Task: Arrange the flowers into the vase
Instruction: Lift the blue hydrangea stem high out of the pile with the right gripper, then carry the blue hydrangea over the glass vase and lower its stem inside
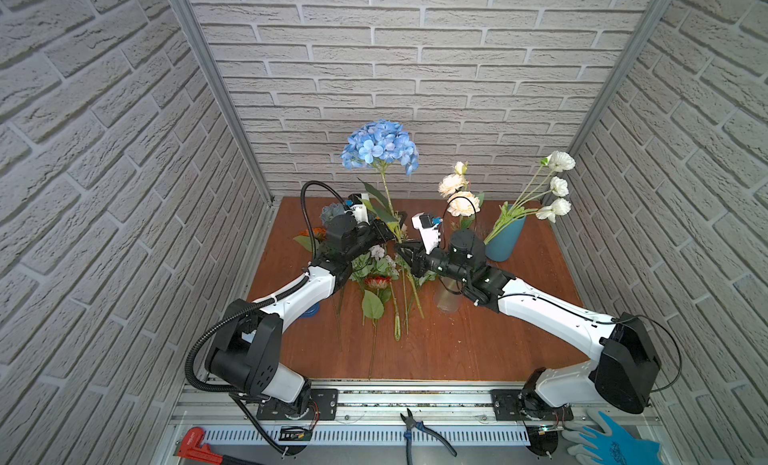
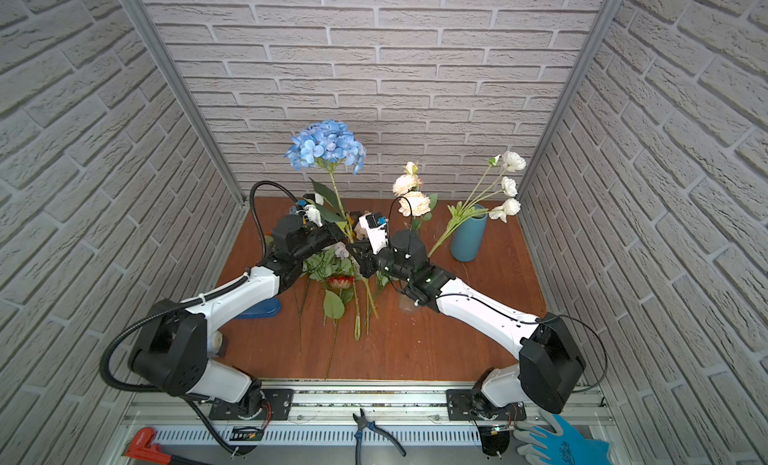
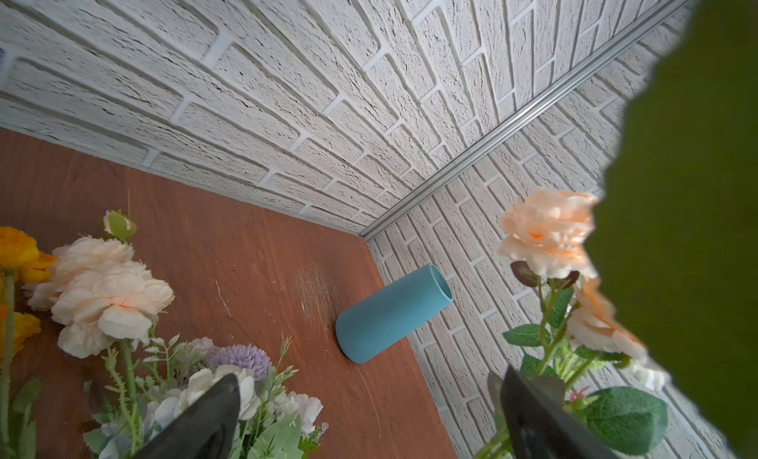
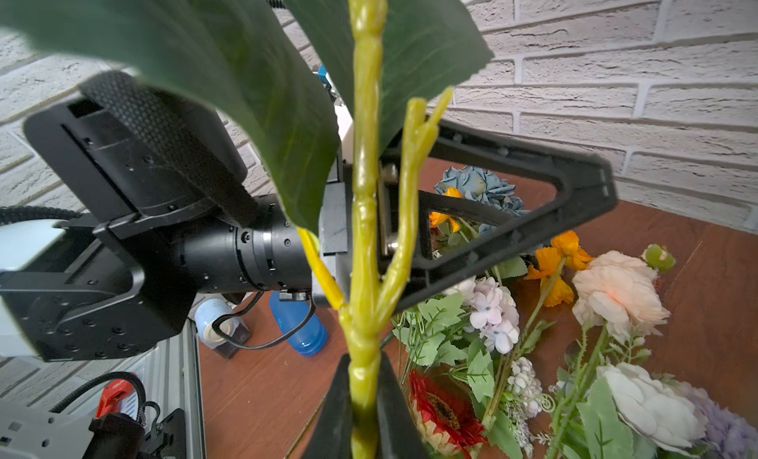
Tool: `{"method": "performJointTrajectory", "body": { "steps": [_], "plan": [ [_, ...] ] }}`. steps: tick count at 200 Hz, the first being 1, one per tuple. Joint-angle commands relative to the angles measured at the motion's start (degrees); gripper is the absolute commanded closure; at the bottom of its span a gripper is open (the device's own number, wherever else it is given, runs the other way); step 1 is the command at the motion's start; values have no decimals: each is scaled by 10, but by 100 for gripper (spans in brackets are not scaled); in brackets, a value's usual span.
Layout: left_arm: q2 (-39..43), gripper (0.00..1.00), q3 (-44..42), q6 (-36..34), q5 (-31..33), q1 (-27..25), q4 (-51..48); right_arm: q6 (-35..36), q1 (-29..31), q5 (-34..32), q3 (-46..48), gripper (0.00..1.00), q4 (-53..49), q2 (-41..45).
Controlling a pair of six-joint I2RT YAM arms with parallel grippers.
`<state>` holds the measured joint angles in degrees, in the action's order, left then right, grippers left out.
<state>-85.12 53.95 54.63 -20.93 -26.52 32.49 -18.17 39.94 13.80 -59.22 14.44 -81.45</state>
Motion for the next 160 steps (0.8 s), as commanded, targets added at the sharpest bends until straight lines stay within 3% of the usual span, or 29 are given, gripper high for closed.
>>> {"method": "performJointTrajectory", "body": {
  "steps": [1,24,35,42,94,130,160],
  "plan": [
    [24,2,23,-23,-18,-15,19,14,3,-4,-16,84,-19,-13],
    [26,2,23,-28,-18,-15,15,17,3,-5,-21,81,-25,-14],
    [27,2,23,-29,-19,-15,13,17,3,-6,-23,92,-27,-14],
    [28,2,24,-31,-18,-15,12,17,3,-6,-23,94,-27,-13],
    [27,2,24,-39,-15,-15,6,25,3,-18,-11,94,-22,4],
    [30,2,14,-48,-4,-15,-7,50,3,-67,28,94,27,54],
    [42,2,-11,-48,14,-5,-21,86,3,-98,17,95,12,85]
  ]
}}
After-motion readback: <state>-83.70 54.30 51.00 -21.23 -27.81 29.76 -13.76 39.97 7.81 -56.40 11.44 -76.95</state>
